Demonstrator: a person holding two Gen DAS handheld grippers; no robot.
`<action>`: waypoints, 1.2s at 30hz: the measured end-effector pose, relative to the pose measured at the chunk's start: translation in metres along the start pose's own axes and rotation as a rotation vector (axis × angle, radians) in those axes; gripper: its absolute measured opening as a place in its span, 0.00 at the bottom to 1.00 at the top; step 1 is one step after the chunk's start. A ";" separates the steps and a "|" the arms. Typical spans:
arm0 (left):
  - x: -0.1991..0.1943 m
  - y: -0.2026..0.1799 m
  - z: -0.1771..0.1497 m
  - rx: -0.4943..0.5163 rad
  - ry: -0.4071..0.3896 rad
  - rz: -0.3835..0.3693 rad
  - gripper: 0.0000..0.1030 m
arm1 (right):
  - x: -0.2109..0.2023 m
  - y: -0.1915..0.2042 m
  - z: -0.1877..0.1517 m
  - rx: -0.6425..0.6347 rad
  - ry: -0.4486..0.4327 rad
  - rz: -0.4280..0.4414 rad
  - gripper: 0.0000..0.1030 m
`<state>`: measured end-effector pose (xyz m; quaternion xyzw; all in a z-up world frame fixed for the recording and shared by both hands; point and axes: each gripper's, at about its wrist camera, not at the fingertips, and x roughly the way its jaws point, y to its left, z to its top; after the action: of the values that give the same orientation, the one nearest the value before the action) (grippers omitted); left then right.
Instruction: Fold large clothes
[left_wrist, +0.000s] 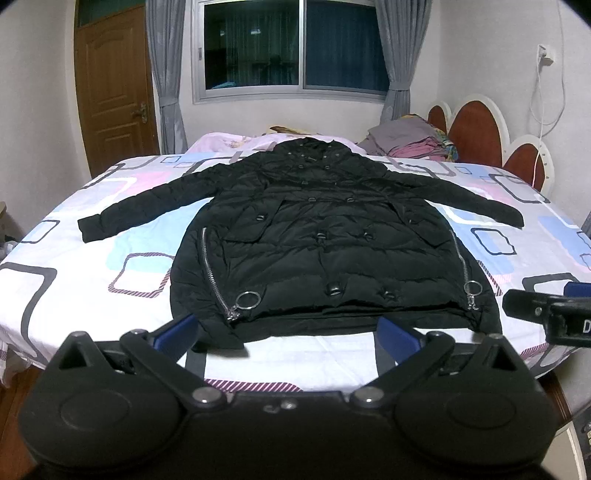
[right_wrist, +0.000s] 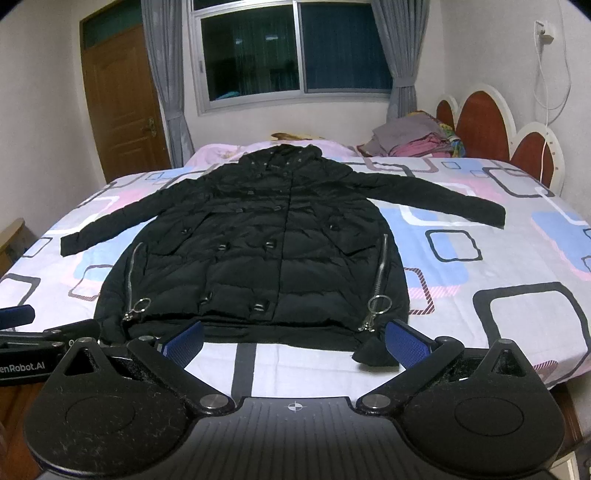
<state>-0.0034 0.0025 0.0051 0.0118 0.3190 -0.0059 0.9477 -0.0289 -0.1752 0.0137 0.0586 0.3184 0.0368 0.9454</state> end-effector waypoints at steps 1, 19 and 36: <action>0.000 0.000 0.000 0.001 0.001 0.001 1.00 | 0.000 0.000 0.000 0.000 0.000 0.000 1.00; 0.012 -0.007 0.010 0.077 -0.022 0.036 1.00 | 0.014 -0.015 0.012 0.022 -0.010 -0.029 1.00; 0.138 0.017 0.113 -0.001 -0.092 -0.087 1.00 | 0.120 -0.087 0.113 0.213 -0.090 -0.117 1.00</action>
<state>0.1751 0.0164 0.0125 -0.0026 0.2754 -0.0474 0.9602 0.1382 -0.2582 0.0196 0.1417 0.2809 -0.0550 0.9476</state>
